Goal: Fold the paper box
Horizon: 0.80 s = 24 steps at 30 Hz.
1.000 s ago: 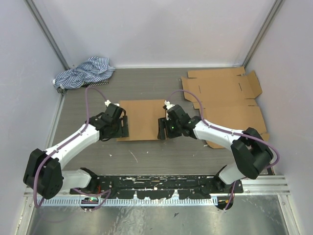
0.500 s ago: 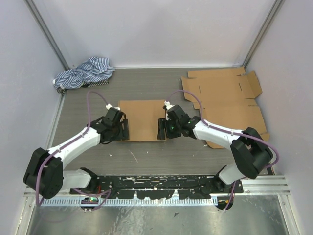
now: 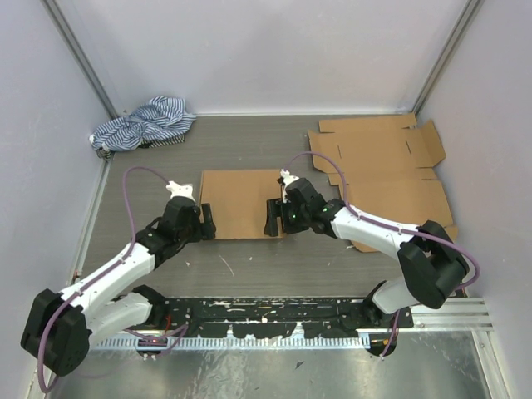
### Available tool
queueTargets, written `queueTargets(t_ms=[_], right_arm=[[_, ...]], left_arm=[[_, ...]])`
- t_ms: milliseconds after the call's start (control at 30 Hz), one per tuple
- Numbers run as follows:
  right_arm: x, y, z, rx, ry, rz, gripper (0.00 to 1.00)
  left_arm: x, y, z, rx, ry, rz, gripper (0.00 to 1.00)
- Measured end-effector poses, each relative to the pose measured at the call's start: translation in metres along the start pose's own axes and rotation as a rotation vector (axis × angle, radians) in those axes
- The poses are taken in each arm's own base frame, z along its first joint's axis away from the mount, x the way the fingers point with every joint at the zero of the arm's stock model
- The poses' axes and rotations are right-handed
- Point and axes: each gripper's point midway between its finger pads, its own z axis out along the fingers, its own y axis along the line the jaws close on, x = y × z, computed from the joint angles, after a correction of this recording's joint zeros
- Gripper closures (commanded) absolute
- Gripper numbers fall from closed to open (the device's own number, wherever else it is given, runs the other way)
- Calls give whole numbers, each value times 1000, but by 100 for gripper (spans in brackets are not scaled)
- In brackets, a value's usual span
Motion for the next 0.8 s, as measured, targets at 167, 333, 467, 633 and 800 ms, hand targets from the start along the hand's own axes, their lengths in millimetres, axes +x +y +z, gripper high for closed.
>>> queueTargets(t_ms=[167, 333, 467, 633, 800], right_arm=[[-2, 1, 1, -6, -12, -1, 22], [-4, 2, 2, -10, -20, -1, 22], [-5, 3, 4, -13, -23, 2, 22], [-1, 2, 5, -11, -14, 2, 23], [2, 4, 6, -15, -9, -4, 23]], left_arm=[[3, 4, 9, -18, -4, 17, 16], [-4, 0, 13, -9, -30, 22, 17], [0, 0, 18, -8, -10, 32, 18], [7, -2, 21, 1, 20, 39, 21], [9, -5, 20, 19, 31, 38, 20]])
